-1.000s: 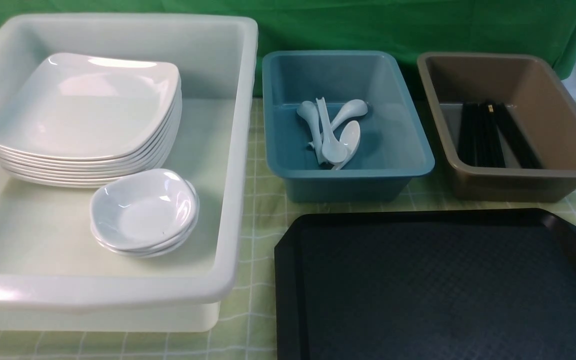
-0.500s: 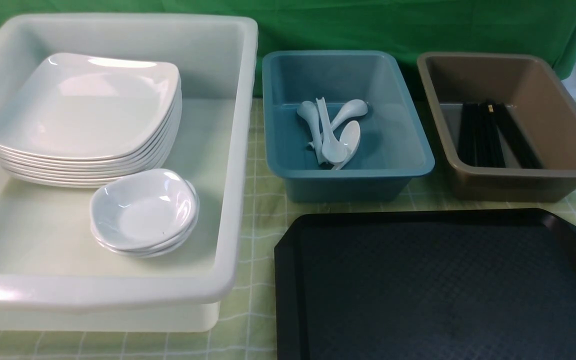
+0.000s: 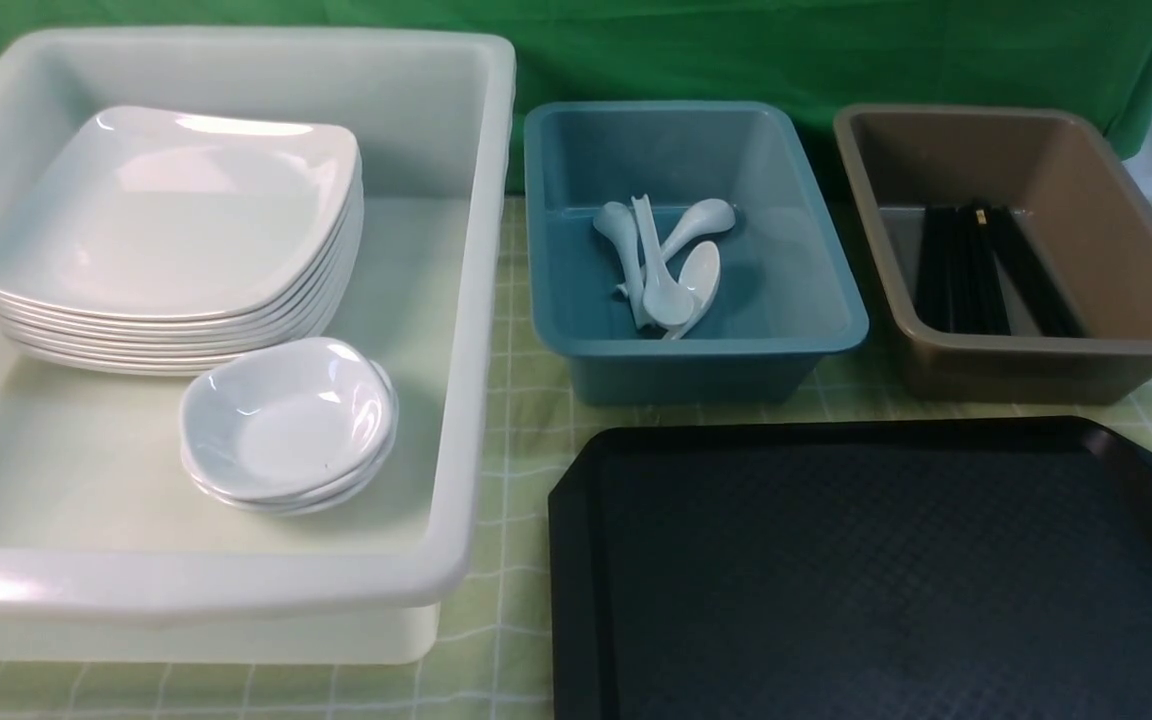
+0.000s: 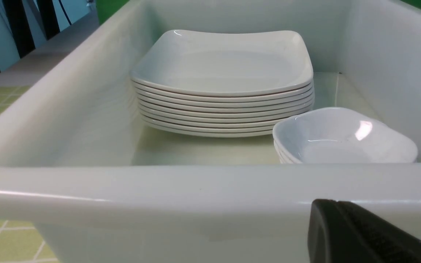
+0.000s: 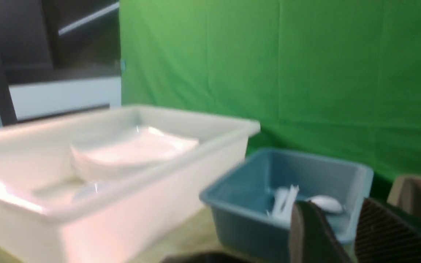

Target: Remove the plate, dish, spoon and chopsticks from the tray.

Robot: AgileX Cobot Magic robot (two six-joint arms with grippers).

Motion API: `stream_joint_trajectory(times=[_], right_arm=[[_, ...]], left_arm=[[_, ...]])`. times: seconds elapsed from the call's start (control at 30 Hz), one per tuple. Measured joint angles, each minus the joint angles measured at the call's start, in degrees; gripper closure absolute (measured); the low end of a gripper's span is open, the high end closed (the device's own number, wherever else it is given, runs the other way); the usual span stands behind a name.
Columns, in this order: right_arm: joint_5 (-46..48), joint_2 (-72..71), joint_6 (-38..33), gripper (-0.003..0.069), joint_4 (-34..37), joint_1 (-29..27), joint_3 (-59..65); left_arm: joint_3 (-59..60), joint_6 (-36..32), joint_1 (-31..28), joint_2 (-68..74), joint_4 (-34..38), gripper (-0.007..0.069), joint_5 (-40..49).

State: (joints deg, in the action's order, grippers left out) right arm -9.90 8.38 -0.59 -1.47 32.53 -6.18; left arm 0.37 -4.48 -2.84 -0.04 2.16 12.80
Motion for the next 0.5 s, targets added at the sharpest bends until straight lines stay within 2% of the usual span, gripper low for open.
stream_joint_trajectory(times=[0.1,0.17,0.3,0.5], right_arm=[[1.36,-0.81,-1.95,0.0422,0.00,-1.28,3.18],[3.52,-1.72,-2.71,0.0422,0.00,-5.03,5.66],[17.88,-4.26,-3.62,0.0419,-0.02,-17.45,6.58],[22.91,-8.25,-4.61,0.0419,-0.13,-29.64,6.65]], left_arm=[[0.00,0.00,0.00,0.00,0.00,0.0621,-0.05],[0.00,-0.02,0.00,0.00,-0.05,0.0621,0.00],[0.00,-0.09,0.00,0.00,-0.11,0.0621,0.00],[0.00,-0.21,0.00,-0.04,-0.22,0.0621,-0.05]])
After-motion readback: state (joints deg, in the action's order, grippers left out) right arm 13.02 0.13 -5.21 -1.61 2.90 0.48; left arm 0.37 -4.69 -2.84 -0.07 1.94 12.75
